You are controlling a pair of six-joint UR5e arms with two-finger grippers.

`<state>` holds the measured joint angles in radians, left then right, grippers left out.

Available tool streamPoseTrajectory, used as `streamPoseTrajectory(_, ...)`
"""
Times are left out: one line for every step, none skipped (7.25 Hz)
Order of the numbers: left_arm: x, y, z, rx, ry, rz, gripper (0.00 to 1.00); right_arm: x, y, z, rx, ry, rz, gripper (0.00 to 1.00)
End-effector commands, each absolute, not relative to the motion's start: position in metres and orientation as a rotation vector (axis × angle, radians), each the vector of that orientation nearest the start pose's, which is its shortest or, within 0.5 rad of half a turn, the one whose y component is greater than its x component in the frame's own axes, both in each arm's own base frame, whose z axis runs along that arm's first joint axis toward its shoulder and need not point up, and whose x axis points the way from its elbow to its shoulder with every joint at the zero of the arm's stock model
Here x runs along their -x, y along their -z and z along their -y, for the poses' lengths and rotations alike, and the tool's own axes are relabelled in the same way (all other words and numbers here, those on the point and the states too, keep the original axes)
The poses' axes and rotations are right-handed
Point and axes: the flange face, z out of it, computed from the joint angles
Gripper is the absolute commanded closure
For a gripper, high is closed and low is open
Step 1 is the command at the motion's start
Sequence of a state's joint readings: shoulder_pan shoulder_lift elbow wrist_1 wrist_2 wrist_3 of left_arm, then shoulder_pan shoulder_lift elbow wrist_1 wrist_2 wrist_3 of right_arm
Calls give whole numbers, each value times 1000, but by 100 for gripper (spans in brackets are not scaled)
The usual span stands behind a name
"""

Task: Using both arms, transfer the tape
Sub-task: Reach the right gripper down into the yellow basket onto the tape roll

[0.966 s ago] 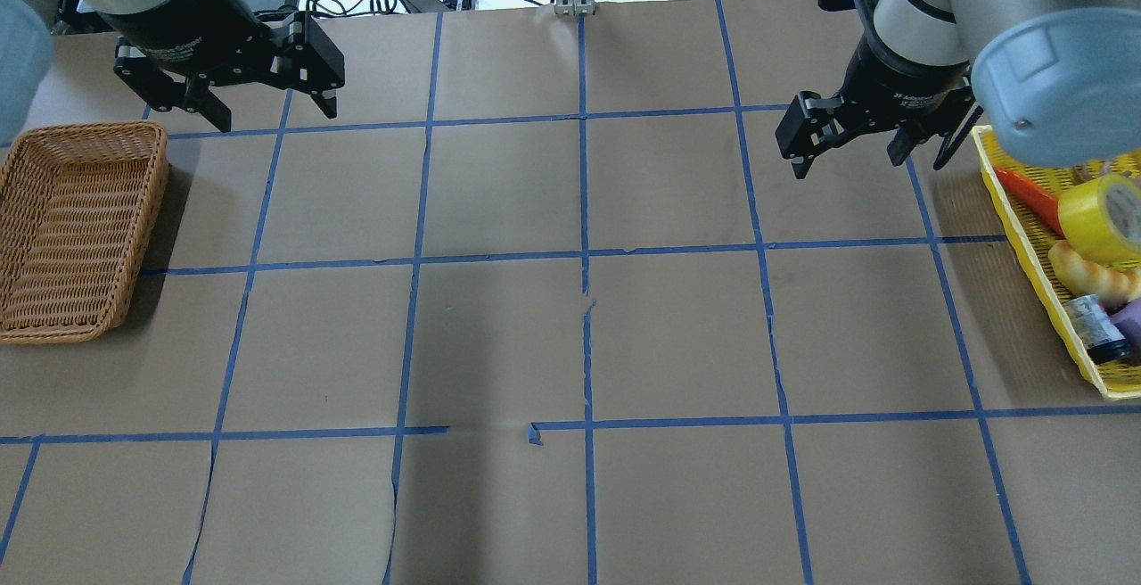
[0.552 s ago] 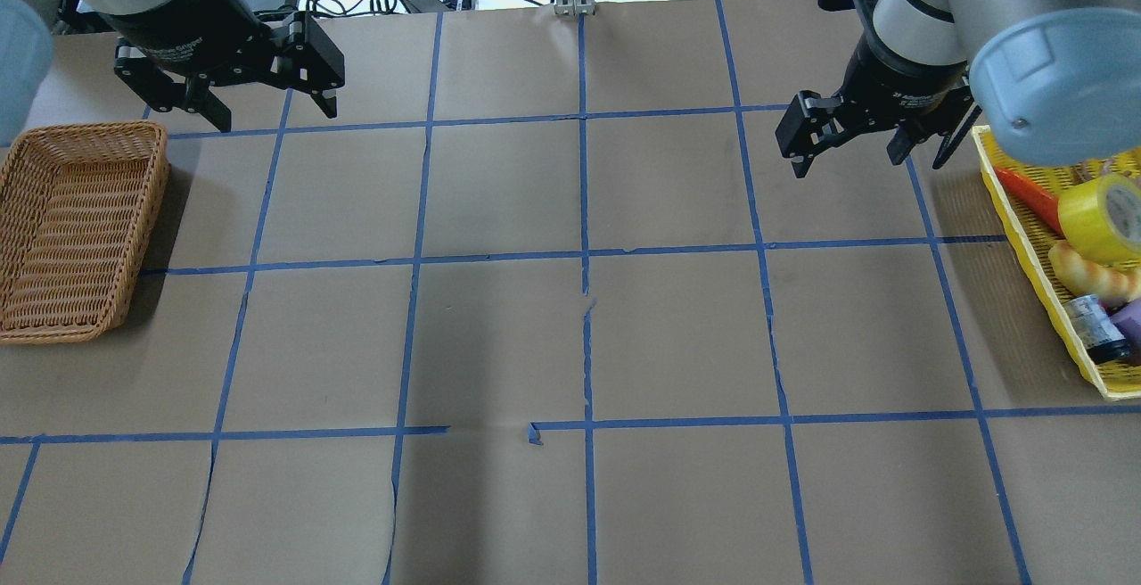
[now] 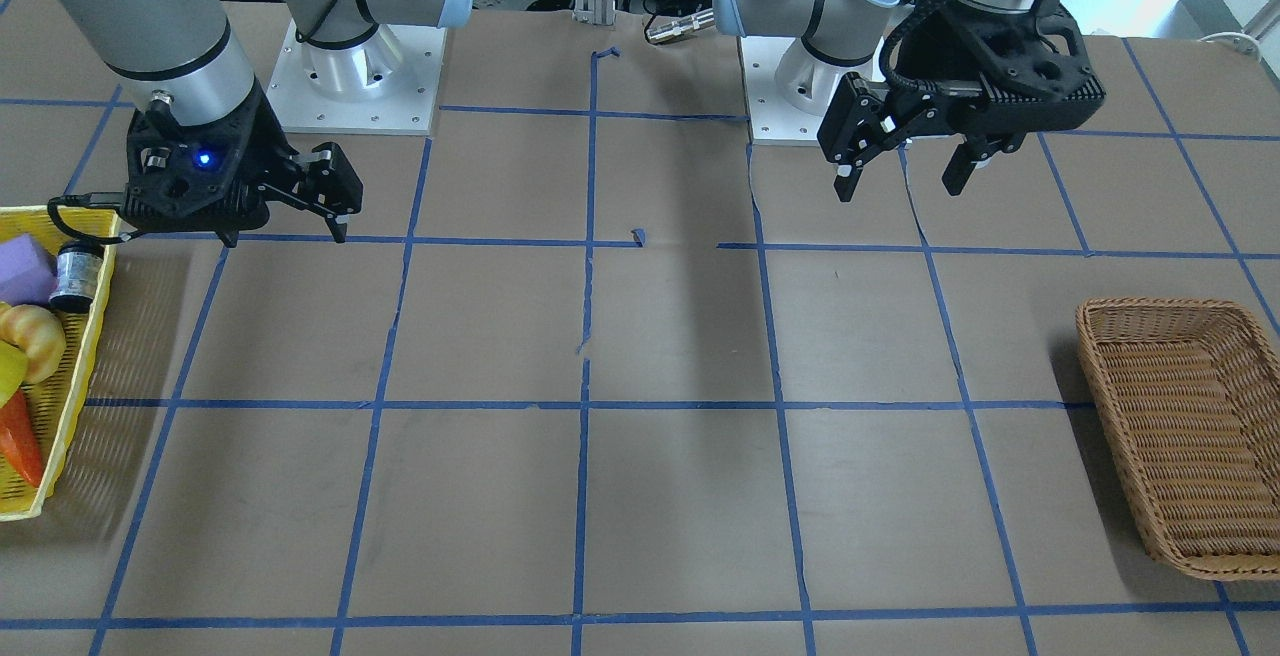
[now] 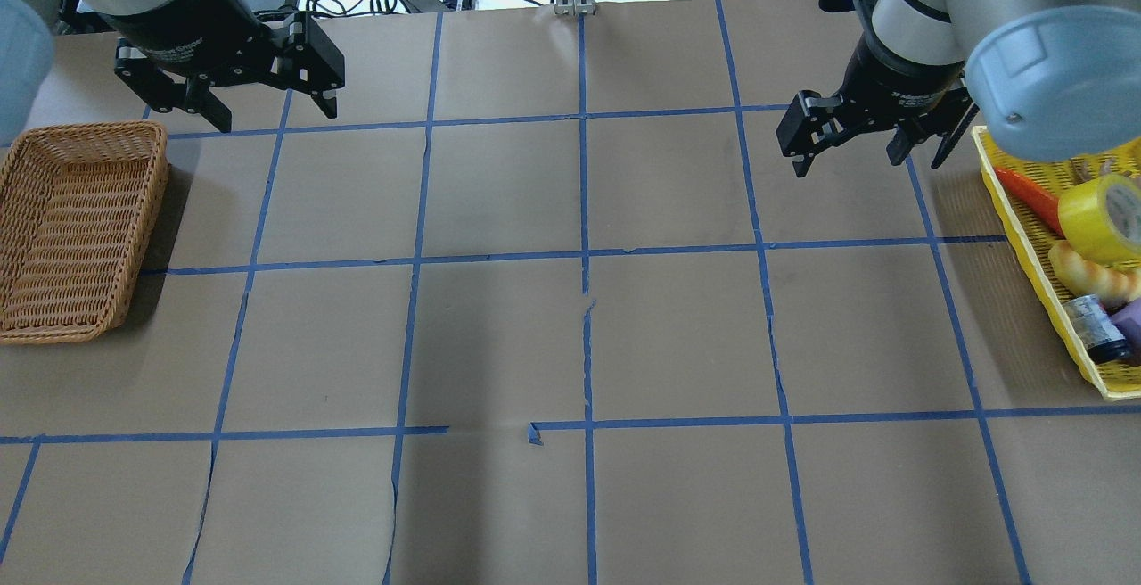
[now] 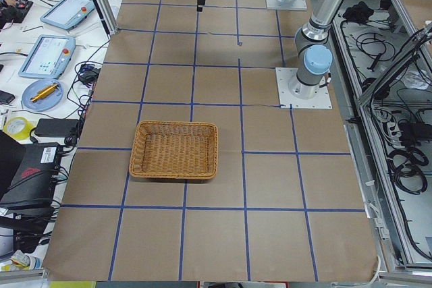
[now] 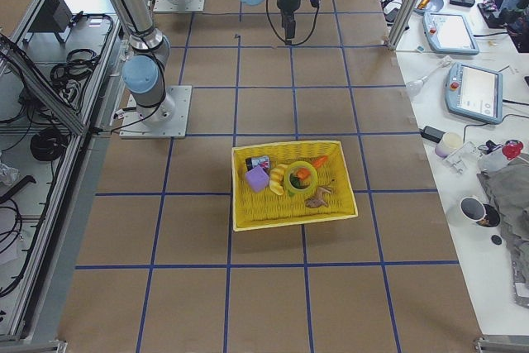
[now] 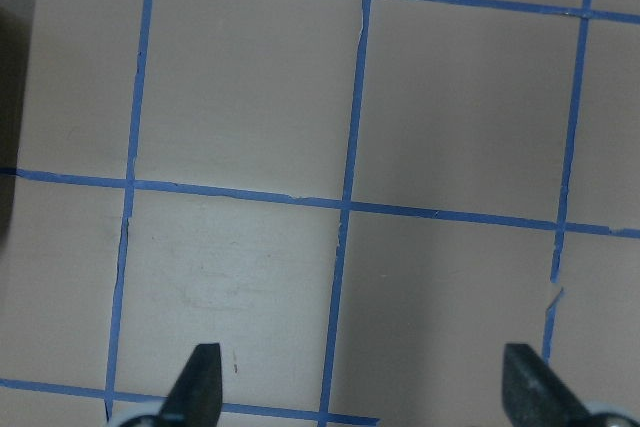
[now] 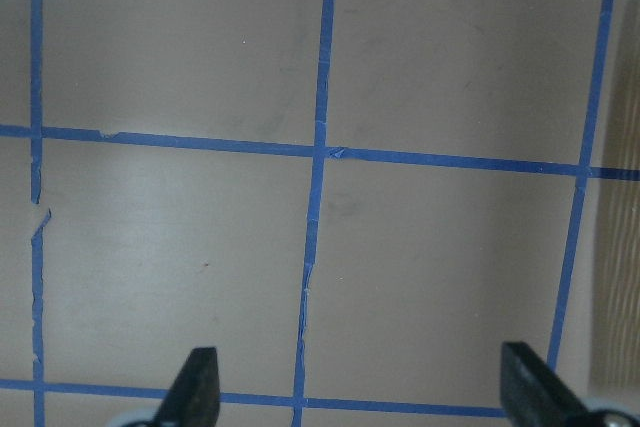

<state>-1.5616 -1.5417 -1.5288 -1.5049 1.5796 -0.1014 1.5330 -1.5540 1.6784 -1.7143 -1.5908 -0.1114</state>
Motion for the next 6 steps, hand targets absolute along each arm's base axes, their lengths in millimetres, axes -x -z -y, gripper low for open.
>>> streamPoseTrajectory(128,-530,492,176,215,-3128,0,-57,-445,516,-38,65,-3206,0)
streamPoseTrajectory(128,-530,492,176,215,-3128,0,0,-442,524,-164,99,-3203,0)
streamPoseTrajectory(128,-530,492,179,215,-3128,0,48,-427,531,-196,55,-3219,0)
streamPoseTrajectory(128,-530,492,176,215,-3128,0,82,-424,532,-175,68,-3224,0)
streamPoseTrajectory(129,-530,492,174,215,-3127,0,115,-425,533,-61,135,-3234,0)
streamPoseTrajectory(128,-529,492,174,212,-3127,0,148,-403,554,-110,237,-3260,0)
